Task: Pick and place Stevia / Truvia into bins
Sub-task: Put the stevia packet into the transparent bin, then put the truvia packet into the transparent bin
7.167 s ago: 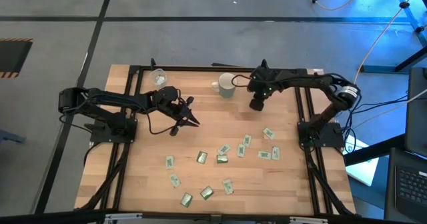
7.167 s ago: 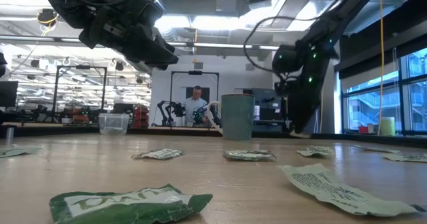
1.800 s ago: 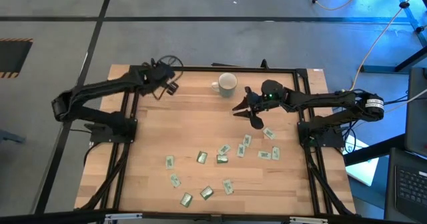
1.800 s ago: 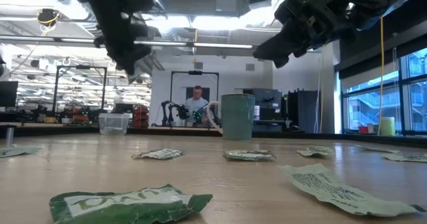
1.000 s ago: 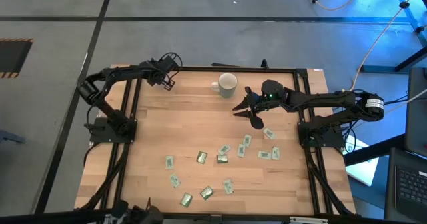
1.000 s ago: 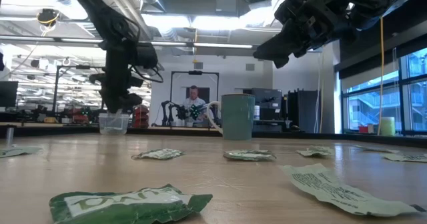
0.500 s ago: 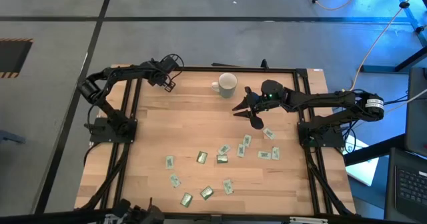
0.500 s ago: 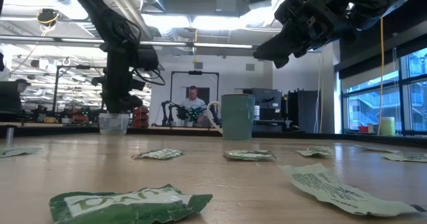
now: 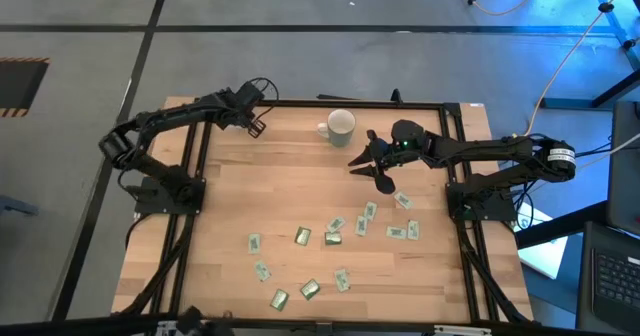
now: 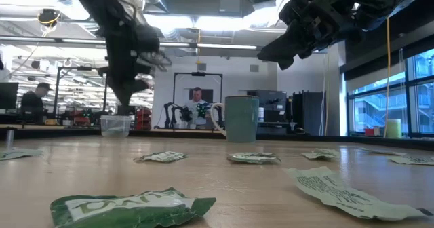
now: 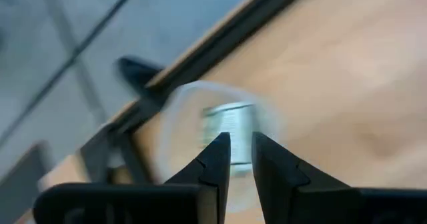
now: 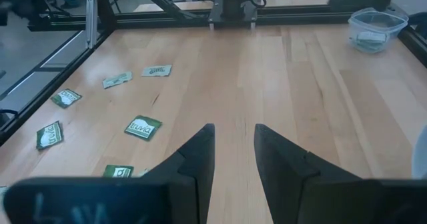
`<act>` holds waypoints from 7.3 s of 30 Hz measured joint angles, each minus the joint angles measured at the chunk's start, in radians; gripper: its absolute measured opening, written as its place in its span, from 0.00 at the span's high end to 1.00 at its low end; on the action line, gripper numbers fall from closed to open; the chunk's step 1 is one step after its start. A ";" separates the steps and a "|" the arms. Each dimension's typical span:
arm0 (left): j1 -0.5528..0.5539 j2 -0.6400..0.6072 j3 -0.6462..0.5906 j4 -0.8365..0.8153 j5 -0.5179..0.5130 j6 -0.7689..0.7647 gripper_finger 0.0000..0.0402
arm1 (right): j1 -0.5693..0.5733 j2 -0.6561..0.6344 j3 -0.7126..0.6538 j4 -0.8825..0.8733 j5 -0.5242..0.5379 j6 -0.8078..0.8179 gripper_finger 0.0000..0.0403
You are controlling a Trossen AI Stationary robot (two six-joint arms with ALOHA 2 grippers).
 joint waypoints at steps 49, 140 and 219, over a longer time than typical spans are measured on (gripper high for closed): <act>-1.135 0.205 0.000 -0.122 0.467 -0.079 0.71 | 0.000 0.000 0.000 -0.023 0.000 -0.021 0.73; 0.045 -0.096 0.000 -0.145 -0.167 -0.296 0.99 | 0.000 0.000 -0.001 -0.046 0.001 -0.074 0.73; -0.894 0.299 0.000 0.410 0.571 0.172 0.79 | 0.000 0.000 -0.001 -0.058 0.001 -0.067 0.73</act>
